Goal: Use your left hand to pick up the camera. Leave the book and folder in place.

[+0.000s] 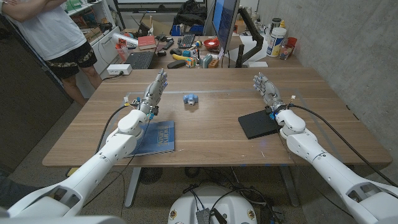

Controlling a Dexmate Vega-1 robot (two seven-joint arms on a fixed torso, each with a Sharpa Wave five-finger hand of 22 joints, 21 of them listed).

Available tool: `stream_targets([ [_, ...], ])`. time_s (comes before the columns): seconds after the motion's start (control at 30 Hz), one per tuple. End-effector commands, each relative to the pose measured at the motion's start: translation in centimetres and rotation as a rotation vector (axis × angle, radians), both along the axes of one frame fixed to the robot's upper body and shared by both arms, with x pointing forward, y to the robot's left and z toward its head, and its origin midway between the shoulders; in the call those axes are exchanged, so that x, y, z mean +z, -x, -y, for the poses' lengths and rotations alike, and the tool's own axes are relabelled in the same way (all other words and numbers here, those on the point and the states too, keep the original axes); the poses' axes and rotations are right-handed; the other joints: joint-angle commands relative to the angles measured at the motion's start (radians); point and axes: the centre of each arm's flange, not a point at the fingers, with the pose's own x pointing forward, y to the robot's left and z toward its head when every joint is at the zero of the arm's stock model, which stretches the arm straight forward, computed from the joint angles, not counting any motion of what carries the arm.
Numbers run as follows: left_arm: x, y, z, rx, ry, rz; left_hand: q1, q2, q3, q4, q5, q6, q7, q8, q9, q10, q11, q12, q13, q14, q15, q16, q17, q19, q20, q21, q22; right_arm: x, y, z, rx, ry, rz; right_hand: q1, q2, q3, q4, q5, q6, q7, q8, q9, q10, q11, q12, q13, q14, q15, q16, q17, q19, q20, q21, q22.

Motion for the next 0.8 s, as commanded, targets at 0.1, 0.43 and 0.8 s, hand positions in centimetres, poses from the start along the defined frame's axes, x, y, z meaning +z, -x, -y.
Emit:
stream_targets([
  [0.1,1.2,0.1,0.5,-0.005,-0.028,0.026,0.01,0.001,-0.006,0.0,0.007,0.0,0.001,0.005,0.005,0.004,-0.01,0.004,0.005,0.001,-0.001,0.006,0.005,-0.003,-0.053,0.003,0.003,0.1,-0.1,0.4,-0.013,-0.009,0.01,0.007,0.002,0.003,-0.008,0.007,0.011,0.003,0.005,0.006,0.007,-0.002,0.006,0.004,0.006,0.0,0.007,0.002,0.007,-0.004,-0.003,0.004],
  [0.43,2.0,0.8,0.9,-0.012,-0.042,0.053,0.012,0.002,-0.007,-0.001,0.007,0.002,-0.002,0.006,0.006,0.006,-0.009,0.005,0.006,0.002,-0.001,0.006,0.005,-0.004,-0.049,0.002,0.003,0.2,-0.1,0.3,-0.009,-0.013,0.015,0.005,0.003,0.002,-0.009,0.007,0.012,0.002,0.004,0.006,0.008,-0.004,0.005,0.005,0.006,0.0,0.006,0.002,0.008,-0.003,-0.006,0.004],
  [0.8,2.4,1.6,1.0,-0.006,-0.05,0.075,0.014,0.004,-0.008,-0.001,0.008,0.004,-0.002,0.006,0.006,0.005,-0.01,0.004,0.006,0.003,-0.001,0.006,0.005,-0.004,-0.048,0.002,0.003,0.2,0.0,0.3,-0.003,-0.017,0.015,0.005,0.004,0.001,-0.009,0.007,0.012,0.002,0.004,0.006,0.008,-0.006,0.004,0.005,0.007,-0.001,0.006,0.002,0.008,-0.003,-0.007,0.004],
])
